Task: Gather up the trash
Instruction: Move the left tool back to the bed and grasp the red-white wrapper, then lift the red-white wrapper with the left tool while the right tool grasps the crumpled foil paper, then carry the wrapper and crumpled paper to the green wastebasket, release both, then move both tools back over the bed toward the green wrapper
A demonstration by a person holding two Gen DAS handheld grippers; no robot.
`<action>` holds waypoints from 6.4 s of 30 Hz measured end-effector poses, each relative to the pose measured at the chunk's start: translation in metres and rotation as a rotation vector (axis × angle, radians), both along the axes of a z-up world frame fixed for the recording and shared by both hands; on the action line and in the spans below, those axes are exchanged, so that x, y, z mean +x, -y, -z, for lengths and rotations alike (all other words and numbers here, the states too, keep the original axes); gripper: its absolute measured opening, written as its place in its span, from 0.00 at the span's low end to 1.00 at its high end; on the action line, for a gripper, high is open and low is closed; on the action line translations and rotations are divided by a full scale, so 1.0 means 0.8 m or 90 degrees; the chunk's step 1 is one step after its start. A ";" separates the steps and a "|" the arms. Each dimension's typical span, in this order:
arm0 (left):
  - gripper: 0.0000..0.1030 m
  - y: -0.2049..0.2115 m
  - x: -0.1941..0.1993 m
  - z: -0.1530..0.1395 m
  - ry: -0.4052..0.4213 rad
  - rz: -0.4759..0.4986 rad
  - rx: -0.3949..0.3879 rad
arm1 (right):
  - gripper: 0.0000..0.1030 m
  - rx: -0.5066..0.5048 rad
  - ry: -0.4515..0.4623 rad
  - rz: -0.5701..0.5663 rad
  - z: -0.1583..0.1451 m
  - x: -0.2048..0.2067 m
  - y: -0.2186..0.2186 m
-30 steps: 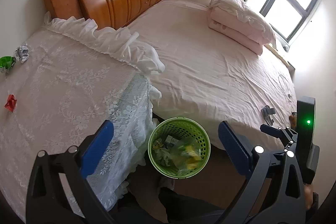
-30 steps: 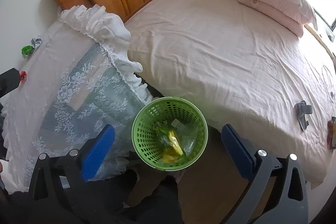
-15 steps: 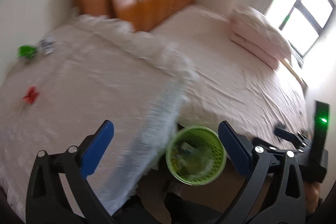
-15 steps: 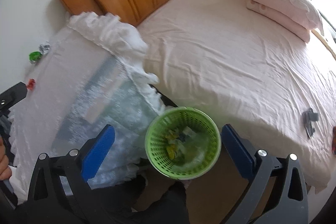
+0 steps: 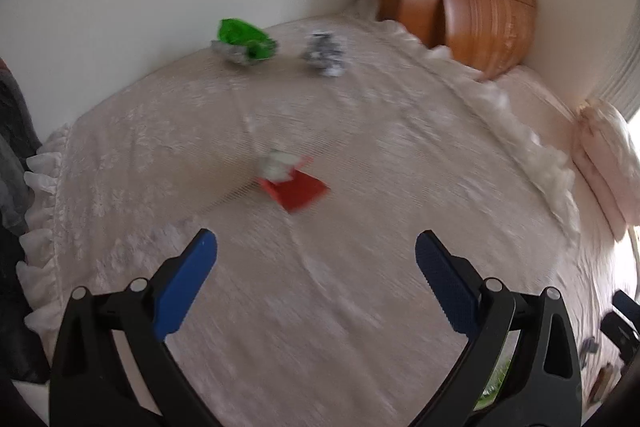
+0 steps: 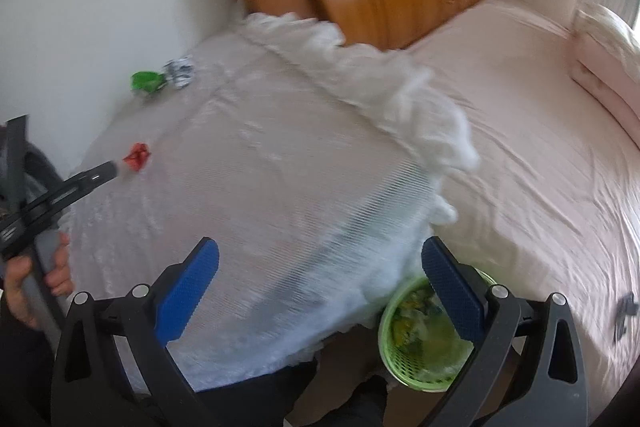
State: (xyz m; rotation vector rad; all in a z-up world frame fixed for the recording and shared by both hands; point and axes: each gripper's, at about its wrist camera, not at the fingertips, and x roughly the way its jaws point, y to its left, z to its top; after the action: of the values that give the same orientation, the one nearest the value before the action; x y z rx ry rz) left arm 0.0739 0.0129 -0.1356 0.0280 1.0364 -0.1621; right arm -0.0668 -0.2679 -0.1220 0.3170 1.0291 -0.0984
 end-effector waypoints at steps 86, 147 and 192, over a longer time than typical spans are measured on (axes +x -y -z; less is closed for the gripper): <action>0.40 -0.165 0.065 0.004 -0.013 -0.106 -0.072 | 0.40 -0.076 -0.004 -0.271 0.044 0.411 -0.204; 0.89 0.469 -0.315 0.206 -0.245 0.577 0.075 | 0.98 -0.035 -0.143 0.316 0.160 -0.327 0.264; 0.93 0.098 -0.094 -0.097 0.058 0.099 -0.058 | 0.98 -0.039 0.068 0.061 -0.027 -0.059 0.086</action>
State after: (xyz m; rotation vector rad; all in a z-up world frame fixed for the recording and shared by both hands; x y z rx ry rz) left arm -0.0011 -0.0658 -0.0580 0.0332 0.9355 -0.3468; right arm -0.1141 -0.3364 -0.1004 0.3131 0.9028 -0.1966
